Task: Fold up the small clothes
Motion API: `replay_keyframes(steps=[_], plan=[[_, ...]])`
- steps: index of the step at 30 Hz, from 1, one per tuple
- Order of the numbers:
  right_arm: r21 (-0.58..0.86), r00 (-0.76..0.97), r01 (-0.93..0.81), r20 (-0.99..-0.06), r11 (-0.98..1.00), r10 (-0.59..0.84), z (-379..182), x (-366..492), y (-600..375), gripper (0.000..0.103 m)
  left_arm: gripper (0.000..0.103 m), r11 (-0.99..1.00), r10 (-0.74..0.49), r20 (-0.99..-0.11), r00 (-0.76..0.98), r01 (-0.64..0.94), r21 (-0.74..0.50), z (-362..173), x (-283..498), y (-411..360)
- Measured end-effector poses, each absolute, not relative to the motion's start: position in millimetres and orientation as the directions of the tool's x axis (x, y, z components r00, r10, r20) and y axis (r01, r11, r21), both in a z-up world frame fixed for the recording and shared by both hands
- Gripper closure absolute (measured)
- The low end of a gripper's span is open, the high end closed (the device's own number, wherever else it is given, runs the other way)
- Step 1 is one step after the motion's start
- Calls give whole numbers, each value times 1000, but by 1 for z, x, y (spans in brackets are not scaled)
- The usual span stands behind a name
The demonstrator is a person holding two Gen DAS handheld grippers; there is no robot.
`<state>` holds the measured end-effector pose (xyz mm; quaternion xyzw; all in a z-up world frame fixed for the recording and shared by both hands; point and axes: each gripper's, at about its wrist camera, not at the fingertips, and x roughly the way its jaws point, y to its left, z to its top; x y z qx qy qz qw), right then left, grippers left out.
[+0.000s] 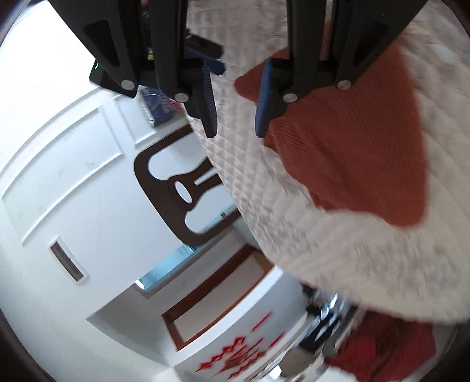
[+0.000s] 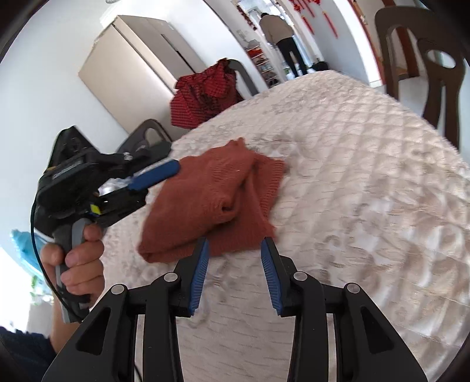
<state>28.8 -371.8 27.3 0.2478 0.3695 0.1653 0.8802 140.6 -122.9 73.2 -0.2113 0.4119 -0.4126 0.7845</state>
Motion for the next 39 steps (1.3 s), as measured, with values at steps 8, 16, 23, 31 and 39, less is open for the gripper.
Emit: replay_keyframes(steps=[8,16,23,31,39], plan=[[674,597,-154,-519,722,612,21,61,-360,57,74,746,-663,-588,463,339,-574,48,142,-63],[833,527,-72,-436,549,730,7,105,-359,54,74,770,-637,-606,476,369,-520,40,139,-76],[854,547,39,-453,519,704,1,120,-363,54,74,766,-643,-603,473,376,-522,38,139,-76],[849,570,137,-488,510,661,-11,114,-371,82,74,774,-633,-616,469,381,-505,36,138,-80],[811,672,13,-440,584,596,25,94,-382,88,74,779,-620,-640,454,455,-431,42,133,-103]])
